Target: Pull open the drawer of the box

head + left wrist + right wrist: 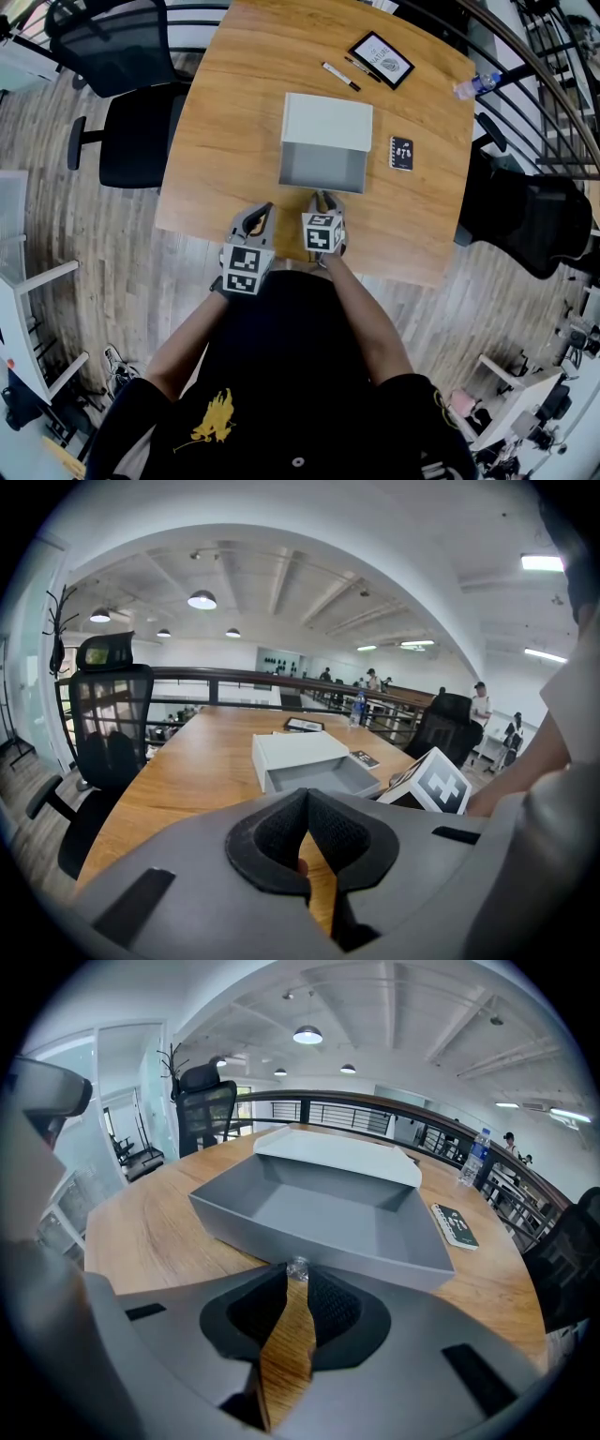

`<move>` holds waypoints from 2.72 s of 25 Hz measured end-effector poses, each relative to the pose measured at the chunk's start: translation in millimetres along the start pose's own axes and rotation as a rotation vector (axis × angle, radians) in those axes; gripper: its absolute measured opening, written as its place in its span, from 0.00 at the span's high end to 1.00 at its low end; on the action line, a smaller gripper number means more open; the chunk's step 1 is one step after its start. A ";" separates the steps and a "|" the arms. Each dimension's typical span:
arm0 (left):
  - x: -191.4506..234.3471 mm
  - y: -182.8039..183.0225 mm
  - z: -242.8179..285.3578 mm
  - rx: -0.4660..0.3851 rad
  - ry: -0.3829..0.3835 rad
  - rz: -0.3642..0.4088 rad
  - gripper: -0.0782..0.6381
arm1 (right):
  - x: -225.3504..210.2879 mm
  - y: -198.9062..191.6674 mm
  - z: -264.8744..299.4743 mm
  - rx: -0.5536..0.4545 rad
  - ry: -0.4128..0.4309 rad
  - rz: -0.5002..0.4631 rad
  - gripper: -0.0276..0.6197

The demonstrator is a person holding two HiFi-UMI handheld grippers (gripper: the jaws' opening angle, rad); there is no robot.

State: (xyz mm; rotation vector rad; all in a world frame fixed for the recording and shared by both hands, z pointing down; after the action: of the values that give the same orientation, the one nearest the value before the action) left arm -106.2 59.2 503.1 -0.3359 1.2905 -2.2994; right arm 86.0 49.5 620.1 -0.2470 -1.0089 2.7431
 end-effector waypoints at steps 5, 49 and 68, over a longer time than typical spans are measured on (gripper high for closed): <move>-0.5 0.8 0.5 -0.002 0.000 -0.003 0.88 | -2.0 -2.6 -1.7 0.006 -0.002 -0.001 0.86; 29.8 88.2 -0.1 -0.169 0.089 -0.040 0.88 | -36.1 88.8 -173.9 -0.417 0.085 -0.049 0.96; 27.7 162.0 -12.7 -0.340 0.036 0.006 0.88 | -50.6 167.7 -237.1 -0.605 0.049 -0.103 0.96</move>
State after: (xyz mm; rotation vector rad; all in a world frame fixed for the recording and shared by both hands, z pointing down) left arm -89.0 -17.3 358.0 -0.4037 1.7002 -2.0840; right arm 165.8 58.8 336.5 -0.3361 -1.7575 2.2587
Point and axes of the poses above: the fingertips, and each gripper's own axes: z forward along the fingers, x to its left, y out of its top, the point moved 10 cm from there along -z, backward along the fingers, and after that the axes turned 13 degrees about y, right-handed, at the moved point
